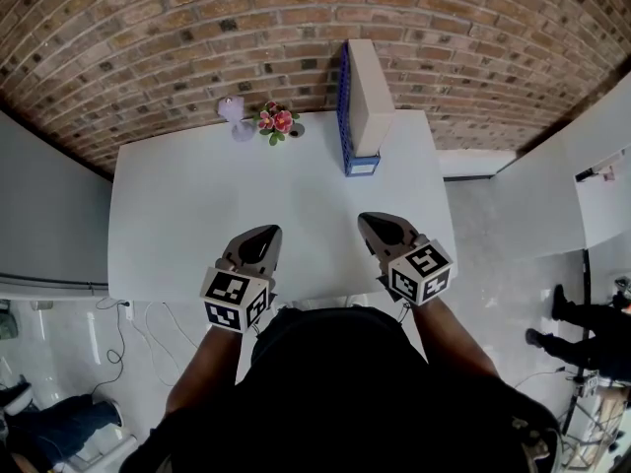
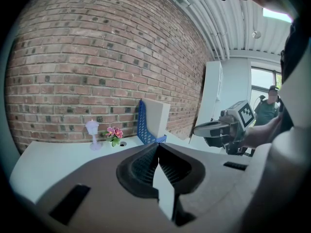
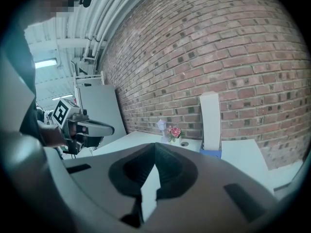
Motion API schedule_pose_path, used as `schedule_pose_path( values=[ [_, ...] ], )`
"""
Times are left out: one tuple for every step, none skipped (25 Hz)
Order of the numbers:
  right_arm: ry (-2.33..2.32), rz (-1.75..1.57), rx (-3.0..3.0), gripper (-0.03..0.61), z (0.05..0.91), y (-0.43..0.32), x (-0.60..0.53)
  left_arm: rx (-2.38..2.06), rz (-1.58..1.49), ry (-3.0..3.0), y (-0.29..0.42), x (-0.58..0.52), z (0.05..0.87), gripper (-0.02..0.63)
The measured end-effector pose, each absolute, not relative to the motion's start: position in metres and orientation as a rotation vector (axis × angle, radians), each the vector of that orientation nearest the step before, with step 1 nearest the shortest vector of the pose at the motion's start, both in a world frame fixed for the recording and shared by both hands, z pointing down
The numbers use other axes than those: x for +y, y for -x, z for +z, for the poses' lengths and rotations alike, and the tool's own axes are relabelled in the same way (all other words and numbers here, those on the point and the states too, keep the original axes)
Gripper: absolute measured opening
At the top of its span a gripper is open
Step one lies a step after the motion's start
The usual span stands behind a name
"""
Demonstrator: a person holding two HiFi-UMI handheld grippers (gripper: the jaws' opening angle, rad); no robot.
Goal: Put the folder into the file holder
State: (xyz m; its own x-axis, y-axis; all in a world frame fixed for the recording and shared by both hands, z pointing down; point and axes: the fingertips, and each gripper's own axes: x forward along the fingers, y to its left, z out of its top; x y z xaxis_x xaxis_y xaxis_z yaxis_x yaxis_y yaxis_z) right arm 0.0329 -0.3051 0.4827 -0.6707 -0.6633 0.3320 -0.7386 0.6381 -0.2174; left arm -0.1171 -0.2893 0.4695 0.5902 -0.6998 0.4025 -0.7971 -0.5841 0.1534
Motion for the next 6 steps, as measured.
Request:
schedule_pose_path(
  values=[
    [-1.146, 0.497, -2.637, 0.003, 0.4829, -0.0330, -0.3054, -1.218, 0.430, -2.504, 0.1170, -0.2899, 0.4695, 0.005],
    [-1.147, 0.498, -2.636, 0.003, 0.4830, -0.0334, -0.3058, -1.217, 0.430, -2.504, 0.1167, -0.2904, 0.4698, 0.005],
    [-1.147, 0.498, -2.636, 0.003, 0.4832, -0.0340, -0.3061, -1.216, 0.431, -2.504, 0.1161, -0.2906, 0.4704, 0.005],
    [-1.148, 0.498, -2.634, 0.003, 0.4836, -0.0346, -0.3064, -1.215, 0.431, -2.503, 0.1154, -0.2905, 0.4710, 0.005],
    [-1.148, 0.498, -2.633, 0.003, 0.4840, -0.0352, -0.3065, -1.213, 0.432, -2.504, 0.1147, -0.2904, 0.4716, 0.005],
    [-1.149, 0.498, -2.632, 0.003, 0.4845, -0.0357, -0.3066, -1.211, 0.433, -2.504, 0.1140, -0.2902, 0.4721, 0.005]
  ],
)
